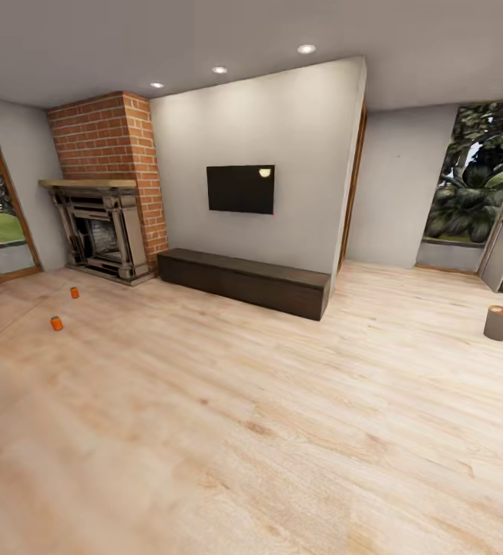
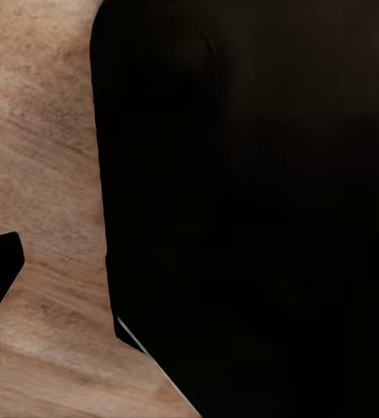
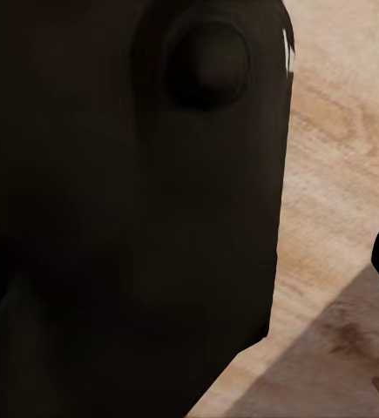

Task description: Put the three can of soda from the living room inside the tash can in the kitchen.

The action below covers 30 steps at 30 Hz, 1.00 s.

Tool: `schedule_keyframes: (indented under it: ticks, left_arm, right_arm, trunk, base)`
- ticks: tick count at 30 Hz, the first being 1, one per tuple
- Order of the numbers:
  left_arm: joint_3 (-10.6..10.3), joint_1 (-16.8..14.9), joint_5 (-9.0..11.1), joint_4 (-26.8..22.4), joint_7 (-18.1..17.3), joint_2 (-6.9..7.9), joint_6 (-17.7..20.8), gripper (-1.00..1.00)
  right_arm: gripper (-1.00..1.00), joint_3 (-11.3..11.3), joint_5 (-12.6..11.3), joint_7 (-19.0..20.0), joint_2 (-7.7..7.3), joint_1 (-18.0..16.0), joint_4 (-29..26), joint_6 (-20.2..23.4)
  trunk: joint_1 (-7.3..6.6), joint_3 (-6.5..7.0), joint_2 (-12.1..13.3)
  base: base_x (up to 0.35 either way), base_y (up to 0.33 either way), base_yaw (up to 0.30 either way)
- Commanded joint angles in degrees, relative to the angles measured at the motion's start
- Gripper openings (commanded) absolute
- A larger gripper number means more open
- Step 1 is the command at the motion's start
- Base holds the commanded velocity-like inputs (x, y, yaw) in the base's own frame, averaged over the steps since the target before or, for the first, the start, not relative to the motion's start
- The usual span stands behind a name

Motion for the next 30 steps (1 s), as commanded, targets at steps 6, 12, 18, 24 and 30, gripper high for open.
schedule_keyframes:
  ticks: [6,12,18,24,30]
  left_arm:
    - [-0.2,-0.1,0.2,-0.9,-0.2,-0.12,-0.9,1.0]
    - [-0.2,-0.1,0.2,-0.9,-0.2,-0.12,-0.9,1.0]
    - [-0.2,-0.1,0.2,-0.9,-0.2,-0.12,-0.9,1.0]
    - [-0.2,-0.1,0.2,-0.9,-0.2,-0.12,-0.9,1.0]
    - [-0.2,-0.1,0.2,-0.9,-0.2,-0.12,-0.9,1.0]
  right_arm:
    - [1.0,-0.3,-0.2,0.8,0.08,0.0,-0.3,-0.2]
    - [1.0,-0.3,-0.2,0.8,0.08,0.0,-0.3,-0.2]
    - [1.0,-0.3,-0.2,0.8,0.08,0.0,-0.3,-0.2]
    - [1.0,-0.3,-0.2,0.8,0.08,0.0,-0.3,-0.2]
    - [1.0,-0.3,-0.2,0.8,0.08,0.0,-0.3,-0.2]
  trunk:
    - [0.0,0.0,0.0]
    - [0.0,0.0,0.0]
    - [0.0,0.0,0.0]
    - [0.0,0.0,0.0]
    - [0.0,0.0,0.0]
  base:
    - [0.008,0.003,0.0]
    - [0.007,0.003,0.0]
    - [0.007,0.003,0.0]
    - [0.007,0.003,0.0]
    - [0.007,0.003,0.0]
